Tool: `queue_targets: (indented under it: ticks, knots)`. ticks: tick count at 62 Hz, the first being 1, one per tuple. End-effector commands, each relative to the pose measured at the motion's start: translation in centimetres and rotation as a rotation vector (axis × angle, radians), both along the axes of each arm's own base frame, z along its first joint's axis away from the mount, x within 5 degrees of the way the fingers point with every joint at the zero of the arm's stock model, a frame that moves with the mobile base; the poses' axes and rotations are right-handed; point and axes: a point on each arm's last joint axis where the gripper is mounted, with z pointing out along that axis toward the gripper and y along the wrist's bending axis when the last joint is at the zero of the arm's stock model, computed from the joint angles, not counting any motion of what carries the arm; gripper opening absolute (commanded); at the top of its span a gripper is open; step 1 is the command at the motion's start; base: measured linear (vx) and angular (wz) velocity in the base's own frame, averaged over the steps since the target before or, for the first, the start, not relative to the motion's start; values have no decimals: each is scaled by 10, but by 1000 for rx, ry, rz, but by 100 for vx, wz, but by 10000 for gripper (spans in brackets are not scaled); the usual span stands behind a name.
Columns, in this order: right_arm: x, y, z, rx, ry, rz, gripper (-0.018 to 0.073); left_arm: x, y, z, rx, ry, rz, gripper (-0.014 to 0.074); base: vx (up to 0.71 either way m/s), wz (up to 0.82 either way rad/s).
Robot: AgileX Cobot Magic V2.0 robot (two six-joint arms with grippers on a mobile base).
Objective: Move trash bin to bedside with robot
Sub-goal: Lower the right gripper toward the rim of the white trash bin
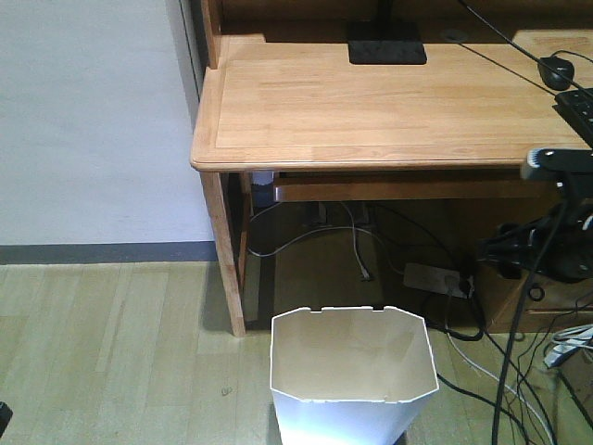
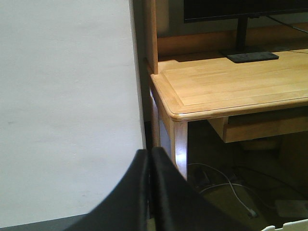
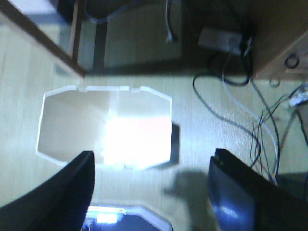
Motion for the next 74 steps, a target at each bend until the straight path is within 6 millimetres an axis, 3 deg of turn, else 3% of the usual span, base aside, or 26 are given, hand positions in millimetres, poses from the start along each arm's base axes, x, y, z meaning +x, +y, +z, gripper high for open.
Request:
queue_targets:
  ticks: [1, 10, 31, 50, 74]
  knots:
    - [17, 1, -3, -9, -5, 43, 494, 0, -1, 1, -12, -63, -7, -6, 0, 0]
    - [34, -4, -29, 1, 77, 38, 494, 0, -1, 1, -12, -63, -7, -6, 0, 0]
    - [57, -42, -98, 128, 197, 14, 494, 0, -1, 1, -12, -63, -7, -6, 0, 0]
    - [68, -47, -165, 44, 195, 41, 496, 0, -1, 1, -12, -63, -7, -6, 0, 0]
    - [102, -42, -245, 87, 274, 72, 552, 0, -1, 1, -12, -63, -7, -6, 0, 0]
